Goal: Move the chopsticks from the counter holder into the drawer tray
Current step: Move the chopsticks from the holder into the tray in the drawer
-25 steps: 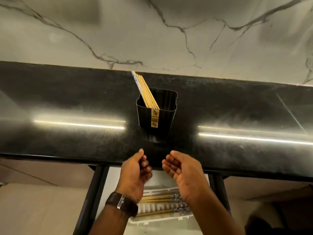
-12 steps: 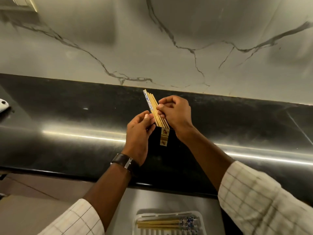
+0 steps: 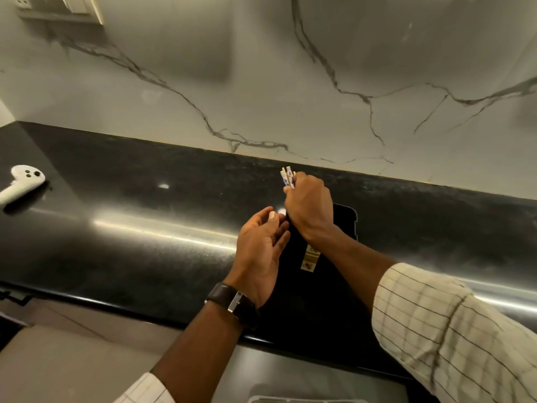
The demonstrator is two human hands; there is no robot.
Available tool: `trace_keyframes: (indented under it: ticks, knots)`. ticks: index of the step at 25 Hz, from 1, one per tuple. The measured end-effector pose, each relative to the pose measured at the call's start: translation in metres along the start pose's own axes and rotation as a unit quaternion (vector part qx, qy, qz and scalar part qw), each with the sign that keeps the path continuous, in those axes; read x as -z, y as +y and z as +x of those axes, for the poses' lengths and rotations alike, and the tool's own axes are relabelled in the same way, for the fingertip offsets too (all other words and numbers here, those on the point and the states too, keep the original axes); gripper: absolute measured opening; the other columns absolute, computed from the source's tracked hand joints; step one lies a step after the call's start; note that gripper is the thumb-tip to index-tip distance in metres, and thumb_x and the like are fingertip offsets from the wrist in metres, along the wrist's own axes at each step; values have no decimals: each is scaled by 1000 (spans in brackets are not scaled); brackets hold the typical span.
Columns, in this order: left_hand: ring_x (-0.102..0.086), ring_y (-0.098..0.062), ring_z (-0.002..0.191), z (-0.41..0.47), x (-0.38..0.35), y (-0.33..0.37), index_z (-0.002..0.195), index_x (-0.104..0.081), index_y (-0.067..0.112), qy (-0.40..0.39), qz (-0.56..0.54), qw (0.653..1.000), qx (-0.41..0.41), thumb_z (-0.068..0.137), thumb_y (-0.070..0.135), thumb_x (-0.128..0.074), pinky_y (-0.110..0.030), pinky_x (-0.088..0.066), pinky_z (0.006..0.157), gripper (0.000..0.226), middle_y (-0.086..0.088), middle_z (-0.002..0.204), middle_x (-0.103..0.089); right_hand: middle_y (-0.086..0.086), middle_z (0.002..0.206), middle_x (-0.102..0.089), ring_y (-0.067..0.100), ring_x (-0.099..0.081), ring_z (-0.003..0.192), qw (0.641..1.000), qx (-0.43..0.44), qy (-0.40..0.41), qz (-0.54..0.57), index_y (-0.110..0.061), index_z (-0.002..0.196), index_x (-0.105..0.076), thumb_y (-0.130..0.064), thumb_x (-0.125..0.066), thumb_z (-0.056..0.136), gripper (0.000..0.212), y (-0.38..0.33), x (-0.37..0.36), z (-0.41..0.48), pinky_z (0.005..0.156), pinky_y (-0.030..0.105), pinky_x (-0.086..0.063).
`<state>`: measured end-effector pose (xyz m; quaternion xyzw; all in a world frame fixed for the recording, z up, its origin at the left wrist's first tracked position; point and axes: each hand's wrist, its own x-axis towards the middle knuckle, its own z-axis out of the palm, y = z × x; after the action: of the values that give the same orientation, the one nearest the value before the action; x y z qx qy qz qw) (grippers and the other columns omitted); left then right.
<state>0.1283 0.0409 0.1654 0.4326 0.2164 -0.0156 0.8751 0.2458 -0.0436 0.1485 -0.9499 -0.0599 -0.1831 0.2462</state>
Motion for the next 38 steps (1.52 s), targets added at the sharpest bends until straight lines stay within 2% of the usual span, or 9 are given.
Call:
trace_keyframes:
  ticks: [6, 9, 12, 15, 18, 22, 27, 31, 38]
  knots:
    - [-66, -16, 118, -6, 0, -4, 126, -61, 12, -42, 27, 998, -43, 100, 7, -54, -34, -49, 106, 28, -6, 124, -71, 5, 96, -71, 15, -67, 84, 973, 29, 146, 177, -6, 109, -68, -14, -57, 102, 15, 2, 62, -12, 76, 34, -60]
    - [-67, 7, 103, -20, -12, -8, 120, -61, 23, -111, 149, 972, -145, 102, 11, -52, -14, -53, 84, 24, 17, 109, -74, 6, 103, -73, 14, -70, 88, 949, 60, 177, 254, -4, 113, -67, -12, -56, 103, 17, -2, 106, -27, 77, 23, -59]
    - [-61, -2, 121, -27, -26, -14, 139, -54, 19, -122, 252, 935, -218, 103, 17, -51, -26, -52, 98, 36, 5, 134, -62, 7, 109, -74, 15, -73, 94, 947, 68, 112, 293, -4, 118, -66, -11, -55, 103, 20, -9, 127, -38, 82, 26, -61]
    - [-69, -14, 108, -26, -35, -23, 125, -65, 19, -62, 297, 916, -262, 98, 19, -52, -43, -57, 94, 29, -2, 119, -71, 1, 111, -73, 11, -73, 98, 953, 80, 29, 292, -9, 121, -64, -12, -53, 104, 20, -12, 128, -45, 86, 29, -62]
    - [-72, -15, 85, -19, -38, -24, 102, -71, 15, 13, 295, 918, -265, 93, 16, -55, -48, -61, 80, 19, -3, 94, -76, -7, 98, -70, 2, -70, 90, 960, 89, -20, 265, -10, 122, -61, -12, -53, 104, 19, -15, 111, -47, 82, 15, -57]
    - [-64, -15, 115, -7, -24, -20, 131, -61, 15, 75, 333, 909, -240, 94, 13, -61, -40, -54, 100, 36, 0, 124, -68, 1, 105, -74, 10, -70, 92, 974, 40, -34, 222, -10, 128, -61, -13, -58, 102, 27, -13, 70, -28, 84, 26, -60]
    - [-60, 5, 88, 3, -2, -13, 119, -62, 28, 21, 394, 900, -186, 98, 9, -58, -14, -52, 75, 30, 19, 99, -62, -2, 90, -71, 14, -67, 77, 994, -42, -32, 96, -17, 100, -67, -30, -68, 95, 14, -16, 20, 7, 73, 41, -60]
    - [-67, -5, 97, 8, 9, -13, 119, -64, 27, -8, 436, 876, -208, 96, 13, -61, -24, -57, 84, 27, 13, 105, -67, 3, 98, -71, 20, -69, 83, 999, -51, -7, -5, -14, 105, -67, -32, -74, 91, 24, -22, 2, 16, 72, 38, -60]
    - [-62, 0, 92, 15, 15, -20, 133, -59, 19, -2, 447, 865, -228, 96, 19, -62, -13, -50, 78, 38, 15, 108, -61, 10, 104, -72, 22, -72, 87, 994, -12, -44, -100, -6, 114, -67, -19, -64, 99, 21, -21, 8, 13, 60, 28, -47]
